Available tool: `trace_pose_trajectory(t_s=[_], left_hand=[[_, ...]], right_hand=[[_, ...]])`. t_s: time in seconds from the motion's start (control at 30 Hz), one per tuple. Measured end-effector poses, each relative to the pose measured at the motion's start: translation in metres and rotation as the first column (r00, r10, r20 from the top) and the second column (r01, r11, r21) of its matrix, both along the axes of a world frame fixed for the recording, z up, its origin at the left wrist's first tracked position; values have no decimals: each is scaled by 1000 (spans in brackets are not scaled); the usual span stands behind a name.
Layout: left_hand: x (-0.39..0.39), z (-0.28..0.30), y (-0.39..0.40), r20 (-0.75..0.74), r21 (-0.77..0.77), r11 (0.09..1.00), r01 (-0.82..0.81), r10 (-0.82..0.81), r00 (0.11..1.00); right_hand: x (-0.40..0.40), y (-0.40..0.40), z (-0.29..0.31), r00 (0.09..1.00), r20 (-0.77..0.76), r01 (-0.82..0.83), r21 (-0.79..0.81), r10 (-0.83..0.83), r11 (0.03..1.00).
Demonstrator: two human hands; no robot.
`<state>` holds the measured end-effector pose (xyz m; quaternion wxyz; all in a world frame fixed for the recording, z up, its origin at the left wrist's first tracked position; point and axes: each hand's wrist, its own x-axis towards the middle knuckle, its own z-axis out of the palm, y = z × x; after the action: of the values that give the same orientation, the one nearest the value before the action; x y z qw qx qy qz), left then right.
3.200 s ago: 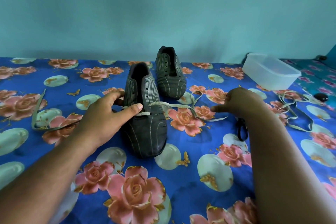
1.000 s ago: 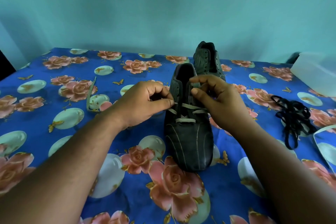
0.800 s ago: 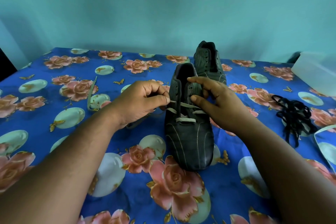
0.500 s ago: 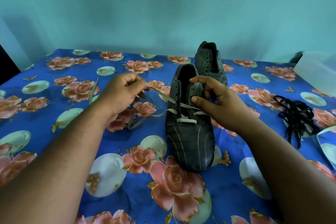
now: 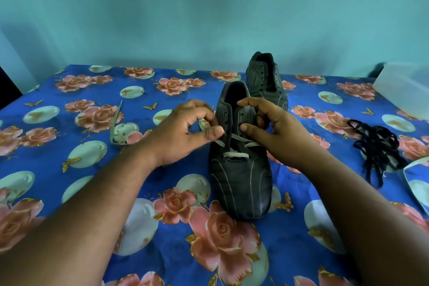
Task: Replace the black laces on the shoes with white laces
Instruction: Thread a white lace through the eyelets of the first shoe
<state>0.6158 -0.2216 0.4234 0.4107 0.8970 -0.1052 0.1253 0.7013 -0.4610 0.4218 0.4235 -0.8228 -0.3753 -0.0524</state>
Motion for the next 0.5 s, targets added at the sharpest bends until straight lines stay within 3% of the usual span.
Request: trace_pose_trajectory(t_s=[0.1, 0.2, 0.3, 0.4, 0.5], left_hand=[[1, -2, -1, -27, -25, 1000, 6, -6, 1000], [-1, 1, 5, -114, -211, 976, -43, 19, 993], [5, 1, 23, -43, -97, 960, -261, 258, 965], [9, 0, 44, -29, -96, 833, -545, 545, 838], [11, -5, 56, 23, -14, 727, -686, 686, 727]], right_hand=[[-1, 0, 1, 1000, 0, 2, -6, -2, 1000], [-2, 0, 2, 1000, -8, 4, -4, -4, 1000], [-2, -1, 3, 999, -34, -1, 13, 2, 1000], [-2, -1, 3, 999, -46, 0, 14, 1, 1000], [-2, -1, 3, 999, -49, -1, 13, 1, 1000]])
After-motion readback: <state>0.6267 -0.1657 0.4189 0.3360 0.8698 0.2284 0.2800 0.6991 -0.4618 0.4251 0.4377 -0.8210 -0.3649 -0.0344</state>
